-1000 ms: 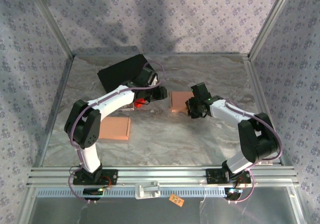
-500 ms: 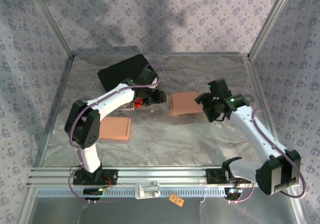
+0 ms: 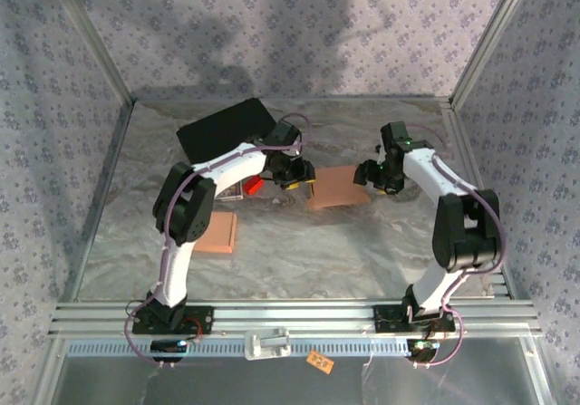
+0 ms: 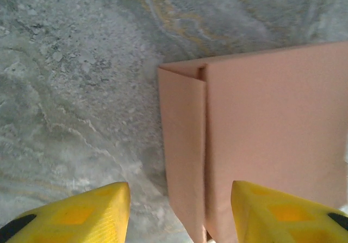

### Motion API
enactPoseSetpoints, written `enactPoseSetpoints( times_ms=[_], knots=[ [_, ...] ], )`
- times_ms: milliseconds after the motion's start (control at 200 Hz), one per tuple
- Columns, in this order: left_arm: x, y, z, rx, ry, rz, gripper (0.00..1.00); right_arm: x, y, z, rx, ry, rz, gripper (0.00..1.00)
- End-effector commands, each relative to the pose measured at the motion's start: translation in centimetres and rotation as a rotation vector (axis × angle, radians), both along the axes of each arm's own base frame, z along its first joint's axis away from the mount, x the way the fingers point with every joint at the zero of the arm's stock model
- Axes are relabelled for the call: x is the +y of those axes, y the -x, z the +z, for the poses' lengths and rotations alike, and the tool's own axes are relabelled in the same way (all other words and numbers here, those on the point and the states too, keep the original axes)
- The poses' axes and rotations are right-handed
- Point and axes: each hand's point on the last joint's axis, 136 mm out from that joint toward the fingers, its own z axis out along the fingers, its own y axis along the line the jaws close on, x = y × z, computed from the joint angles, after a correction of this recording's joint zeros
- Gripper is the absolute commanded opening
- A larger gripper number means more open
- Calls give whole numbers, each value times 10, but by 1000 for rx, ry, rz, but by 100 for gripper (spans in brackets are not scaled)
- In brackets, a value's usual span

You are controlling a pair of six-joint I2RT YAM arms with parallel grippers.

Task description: Fold the paper box

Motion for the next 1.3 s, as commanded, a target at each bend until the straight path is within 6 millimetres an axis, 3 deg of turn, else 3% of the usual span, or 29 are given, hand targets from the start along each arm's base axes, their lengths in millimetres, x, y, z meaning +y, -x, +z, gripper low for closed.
enactPoseSetpoints(
  times_ms=[0,195,360,580,745,850,1004,1089,1224,1294],
  knots=[
    [-16,-9,14,-18,53,9,51,13,-28,9,-68,-52,93,64],
    [-16,-3,-3,7,24,6,50,17,-28,-20,22,-53,102,55],
    [-15,1,-9,16,19,1,46,5,-19,-39,92,26,80,49],
    [-13,5,-13,21,20,3,37,11,-19,-32,68,23,100,41],
    [-15,6,-14,19,37,1,34,21,-20,-6,-7,-23,111,47],
    [-17,6,-14,11,58,-1,33,22,-20,7,-65,-87,106,57],
    [-17,7,-14,11,62,-1,26,17,-15,-6,-22,-137,142,63],
    [-12,9,-16,5,50,3,18,14,-16,-7,-35,-178,145,67],
    [-3,10,-18,7,46,9,16,12,-17,-10,-31,-220,166,71],
    [2,10,-19,5,51,12,16,20,-18,-5,-42,-280,195,72]
  ],
)
